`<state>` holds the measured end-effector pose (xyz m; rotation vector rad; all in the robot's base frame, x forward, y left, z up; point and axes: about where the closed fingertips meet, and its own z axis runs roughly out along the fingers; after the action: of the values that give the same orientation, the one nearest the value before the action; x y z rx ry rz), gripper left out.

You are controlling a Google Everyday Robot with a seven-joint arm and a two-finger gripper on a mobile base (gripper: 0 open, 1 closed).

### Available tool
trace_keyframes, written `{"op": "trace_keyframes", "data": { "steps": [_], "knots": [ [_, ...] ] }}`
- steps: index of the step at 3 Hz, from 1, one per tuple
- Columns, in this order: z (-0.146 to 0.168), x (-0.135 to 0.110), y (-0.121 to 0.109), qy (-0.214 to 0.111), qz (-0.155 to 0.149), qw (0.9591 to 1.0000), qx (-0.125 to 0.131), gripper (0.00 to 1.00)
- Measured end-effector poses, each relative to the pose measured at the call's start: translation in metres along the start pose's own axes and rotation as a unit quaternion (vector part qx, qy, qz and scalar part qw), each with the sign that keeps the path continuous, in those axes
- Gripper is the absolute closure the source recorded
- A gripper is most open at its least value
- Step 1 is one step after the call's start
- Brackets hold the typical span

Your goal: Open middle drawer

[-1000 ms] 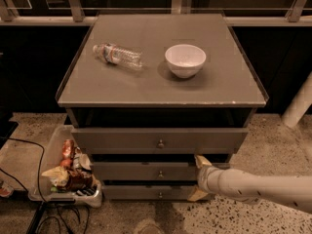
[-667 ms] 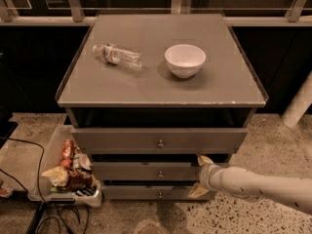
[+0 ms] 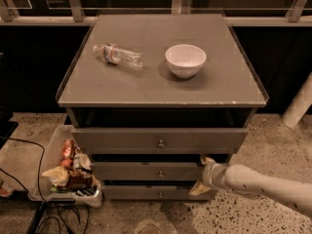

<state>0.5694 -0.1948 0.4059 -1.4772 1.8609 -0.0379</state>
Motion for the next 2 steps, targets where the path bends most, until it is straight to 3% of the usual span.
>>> {"op": "trace_keyframes", "data": {
  "steps": [2],
  "knots": [
    [0.0111, 0.009, -0.0085, -0.015, 0.007, 0.9998, -0.005, 0.0]
  ]
}}
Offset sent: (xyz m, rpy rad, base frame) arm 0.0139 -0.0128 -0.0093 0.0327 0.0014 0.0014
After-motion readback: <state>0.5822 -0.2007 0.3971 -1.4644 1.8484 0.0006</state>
